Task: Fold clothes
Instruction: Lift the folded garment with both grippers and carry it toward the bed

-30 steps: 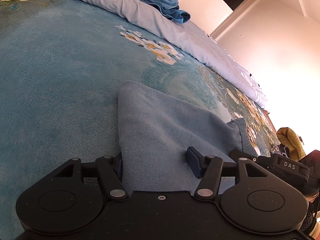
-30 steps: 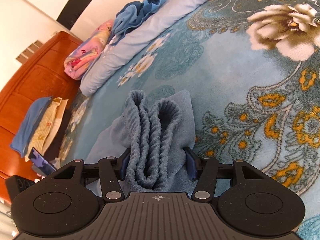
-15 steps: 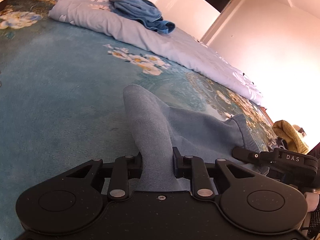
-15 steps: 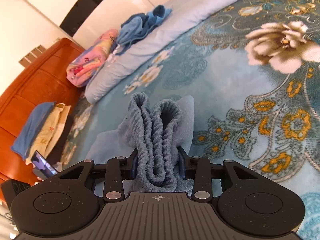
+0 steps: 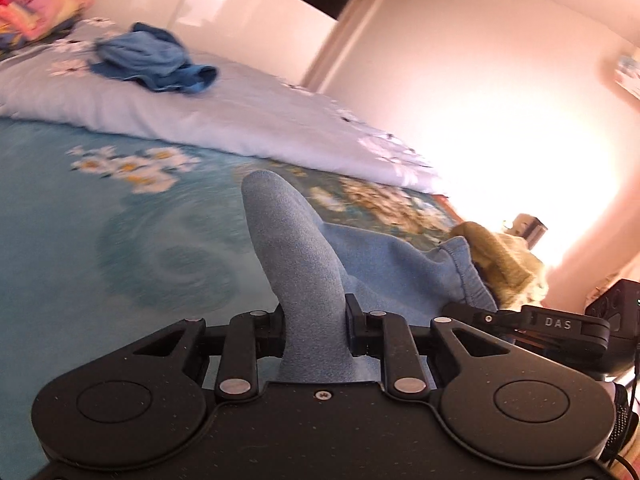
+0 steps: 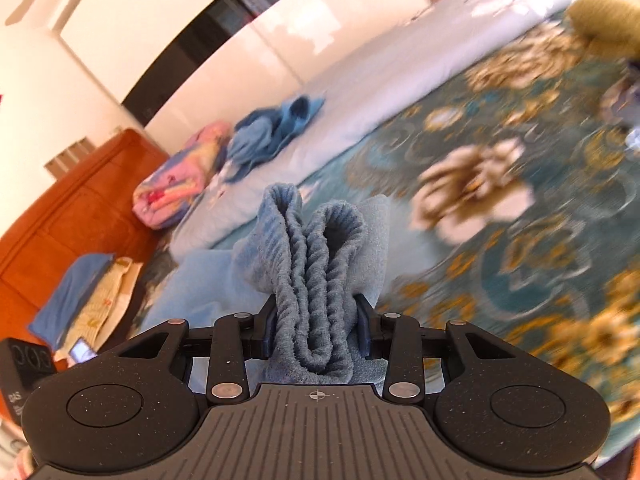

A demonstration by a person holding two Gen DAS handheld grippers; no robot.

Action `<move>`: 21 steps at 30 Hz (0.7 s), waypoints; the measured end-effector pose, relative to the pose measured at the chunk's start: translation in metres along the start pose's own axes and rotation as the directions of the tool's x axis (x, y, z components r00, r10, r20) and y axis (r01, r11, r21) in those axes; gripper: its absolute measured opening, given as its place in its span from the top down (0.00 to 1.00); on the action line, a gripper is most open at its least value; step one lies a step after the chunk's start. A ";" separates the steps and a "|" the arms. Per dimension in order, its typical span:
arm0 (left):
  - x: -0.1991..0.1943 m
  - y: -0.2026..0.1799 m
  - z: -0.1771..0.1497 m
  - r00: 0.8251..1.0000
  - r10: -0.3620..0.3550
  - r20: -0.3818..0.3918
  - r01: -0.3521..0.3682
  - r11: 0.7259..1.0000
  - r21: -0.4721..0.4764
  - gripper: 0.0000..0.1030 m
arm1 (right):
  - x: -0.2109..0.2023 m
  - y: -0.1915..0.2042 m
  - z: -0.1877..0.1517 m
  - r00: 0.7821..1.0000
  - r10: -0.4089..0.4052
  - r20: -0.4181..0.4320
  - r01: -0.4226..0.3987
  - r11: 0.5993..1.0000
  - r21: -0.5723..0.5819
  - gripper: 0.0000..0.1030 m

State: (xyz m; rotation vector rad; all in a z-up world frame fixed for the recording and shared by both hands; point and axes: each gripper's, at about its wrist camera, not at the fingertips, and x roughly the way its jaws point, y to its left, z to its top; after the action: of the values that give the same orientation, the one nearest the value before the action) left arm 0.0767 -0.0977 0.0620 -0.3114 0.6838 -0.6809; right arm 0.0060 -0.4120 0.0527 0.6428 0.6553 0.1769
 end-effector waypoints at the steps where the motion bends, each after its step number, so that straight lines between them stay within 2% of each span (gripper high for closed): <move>1: 0.008 -0.010 0.005 1.000 -0.015 -0.010 0.015 1.000 0.016 0.79 | -0.008 -0.005 0.006 1.000 -0.015 0.013 0.015 1.000 0.000 0.67; 6: 0.049 -0.071 0.026 0.994 -0.102 -0.046 0.106 0.989 0.105 0.79 | -0.057 -0.031 0.032 0.991 -0.083 0.101 0.082 0.997 0.009 0.67; 10: 0.085 -0.123 0.042 0.980 -0.187 -0.074 0.197 0.967 0.161 0.79 | -0.098 -0.063 0.063 0.978 -0.138 0.154 0.134 0.990 0.038 0.67; 14: 0.126 -0.171 0.055 0.956 -0.276 -0.096 0.289 0.941 0.176 0.79 | -0.133 -0.087 0.103 0.959 -0.211 0.192 0.211 0.977 0.021 0.67; 21: 0.202 -0.245 0.079 0.911 -0.389 -0.138 0.411 0.887 0.212 0.79 | -0.169 -0.131 0.187 0.919 -0.344 0.191 0.357 0.934 -0.035 0.67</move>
State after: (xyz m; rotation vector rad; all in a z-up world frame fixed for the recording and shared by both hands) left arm 0.1291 -0.4109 0.1407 -0.2013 0.6220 -1.1699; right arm -0.0170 -0.6681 0.1735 0.4588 0.5747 -0.1919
